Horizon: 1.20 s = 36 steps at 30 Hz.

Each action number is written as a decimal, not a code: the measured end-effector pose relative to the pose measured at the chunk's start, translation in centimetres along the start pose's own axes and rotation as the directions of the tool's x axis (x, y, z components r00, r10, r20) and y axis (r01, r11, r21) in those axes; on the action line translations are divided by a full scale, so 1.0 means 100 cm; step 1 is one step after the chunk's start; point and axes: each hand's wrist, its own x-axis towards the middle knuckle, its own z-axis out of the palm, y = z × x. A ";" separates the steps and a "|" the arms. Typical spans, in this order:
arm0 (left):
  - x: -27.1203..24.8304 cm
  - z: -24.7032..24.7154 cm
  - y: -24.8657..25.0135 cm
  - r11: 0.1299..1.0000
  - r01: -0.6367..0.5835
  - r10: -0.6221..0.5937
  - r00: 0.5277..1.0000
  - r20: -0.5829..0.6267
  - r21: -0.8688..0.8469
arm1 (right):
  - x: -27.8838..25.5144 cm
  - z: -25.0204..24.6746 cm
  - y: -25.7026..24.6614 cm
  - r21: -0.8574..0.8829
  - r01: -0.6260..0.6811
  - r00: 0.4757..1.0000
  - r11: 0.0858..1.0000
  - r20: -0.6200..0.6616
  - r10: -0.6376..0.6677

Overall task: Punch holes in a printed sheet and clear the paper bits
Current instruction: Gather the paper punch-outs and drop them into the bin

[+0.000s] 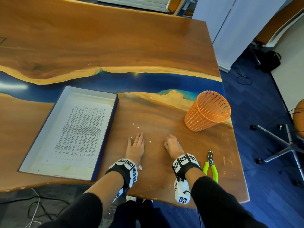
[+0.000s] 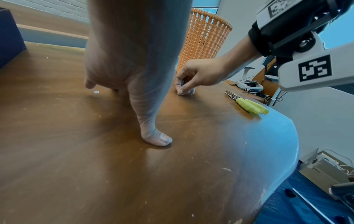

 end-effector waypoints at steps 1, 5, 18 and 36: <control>0.000 -0.001 0.000 1.000 -0.002 0.002 1.000 0.001 -0.004 | -0.002 -0.002 -0.002 -0.021 0.022 1.000 1.000 0.006 -0.022; -0.001 -0.007 -0.001 1.000 -0.008 0.008 1.000 0.019 -0.014 | -0.002 -0.017 -0.009 -0.039 0.048 0.999 0.998 -0.017 -0.049; 0.006 -0.024 0.004 1.000 -0.013 0.012 0.998 0.066 0.026 | 0.017 -0.158 -0.038 0.073 0.293 0.879 0.953 -0.413 -0.238; 0.006 -0.023 0.002 0.995 -0.029 0.022 0.997 0.072 0.092 | 0.006 -0.215 0.030 0.050 -0.001 0.839 0.999 -0.543 0.028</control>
